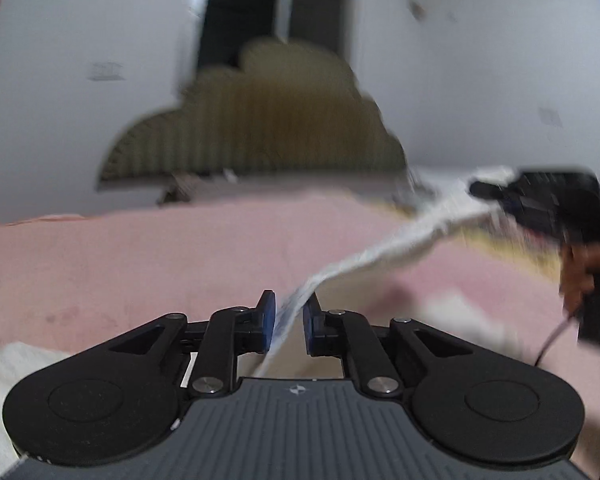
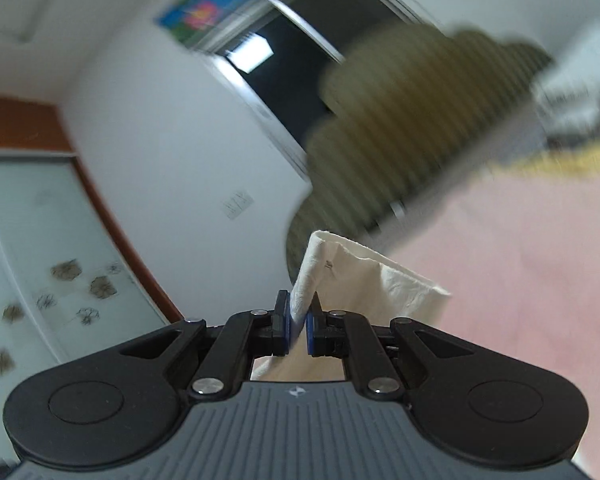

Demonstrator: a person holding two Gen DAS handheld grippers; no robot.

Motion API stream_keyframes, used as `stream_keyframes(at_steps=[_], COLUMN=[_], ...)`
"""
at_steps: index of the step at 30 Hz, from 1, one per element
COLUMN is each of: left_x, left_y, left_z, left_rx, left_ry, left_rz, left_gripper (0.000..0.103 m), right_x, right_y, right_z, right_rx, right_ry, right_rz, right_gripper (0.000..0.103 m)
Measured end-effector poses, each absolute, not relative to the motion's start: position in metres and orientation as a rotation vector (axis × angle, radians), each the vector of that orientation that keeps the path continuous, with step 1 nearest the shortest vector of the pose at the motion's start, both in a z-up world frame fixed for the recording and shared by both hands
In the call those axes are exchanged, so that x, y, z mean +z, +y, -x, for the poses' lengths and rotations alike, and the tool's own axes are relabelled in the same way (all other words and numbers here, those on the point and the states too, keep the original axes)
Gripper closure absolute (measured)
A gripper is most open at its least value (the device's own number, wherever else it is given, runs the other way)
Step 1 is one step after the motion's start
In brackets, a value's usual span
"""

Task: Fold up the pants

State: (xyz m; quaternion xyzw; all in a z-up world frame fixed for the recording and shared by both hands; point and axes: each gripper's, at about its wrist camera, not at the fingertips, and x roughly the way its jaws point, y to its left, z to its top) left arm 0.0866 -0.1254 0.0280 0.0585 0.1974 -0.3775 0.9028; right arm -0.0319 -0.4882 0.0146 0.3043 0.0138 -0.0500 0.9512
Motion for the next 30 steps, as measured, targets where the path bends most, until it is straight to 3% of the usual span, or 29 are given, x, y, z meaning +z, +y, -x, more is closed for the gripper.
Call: stream_keyframes(at_steps=[3,7,13,15,18,20,21,23,26,29,30], left_x=[-0.013,-0.033,-0.033,-0.044,-0.043,-0.038,-0.035,-0.029,-0.020,-0.017,-0.019], left_y=[-0.149,-0.156,-0.152,-0.154,-0.152,-0.146,-0.140,-0.128,-0.112,-0.103,-0.102], left_z=[-0.070,-0.058,-0.063,-0.064,-0.062,-0.059,-0.057,-0.054,-0.057,-0.073,-0.079], left_rx=[-0.877,-0.899,-0.956,-0.946,-0.948,-0.952,-0.951,-0.938,-0.886,-0.758,-0.710], left_ry=[0.531,0.568,0.579,0.586,0.583,0.577,0.571,0.535,0.498,0.508,0.529], left_rz=[-0.238,-0.275,-0.299,-0.314,-0.305,-0.297,-0.286,-0.227,-0.091,-0.018,-0.022], left_gripper=[0.083,0.087,0.086,0.076,0.072,0.057,0.044,0.032,0.026,0.023,0.022], right_x=[-0.036,-0.091,-0.079,-0.077,-0.080,-0.075,-0.069,-0.049,-0.026,-0.024,-0.028], right_y=[-0.495,-0.506,-0.493,-0.491,-0.498,-0.503,-0.504,-0.490,-0.454,-0.418,-0.405], right_z=[0.054,0.092,0.094,0.081,0.074,0.081,0.087,0.092,0.079,0.044,0.030], right_rx=[-0.301,-0.387,-0.410,-0.418,-0.415,-0.422,-0.461,-0.665,-0.683,-0.376,-0.295], right_ry=[0.258,0.348,0.384,0.401,0.449,0.423,0.400,0.376,0.331,0.371,0.404], right_rz=[-0.657,-0.817,-0.702,-0.678,-0.709,-0.757,-0.743,-0.572,-0.299,-0.232,-0.209], right_gripper=[0.095,0.095,0.095,0.094,0.091,0.089,0.087,0.060,0.047,0.030,0.029])
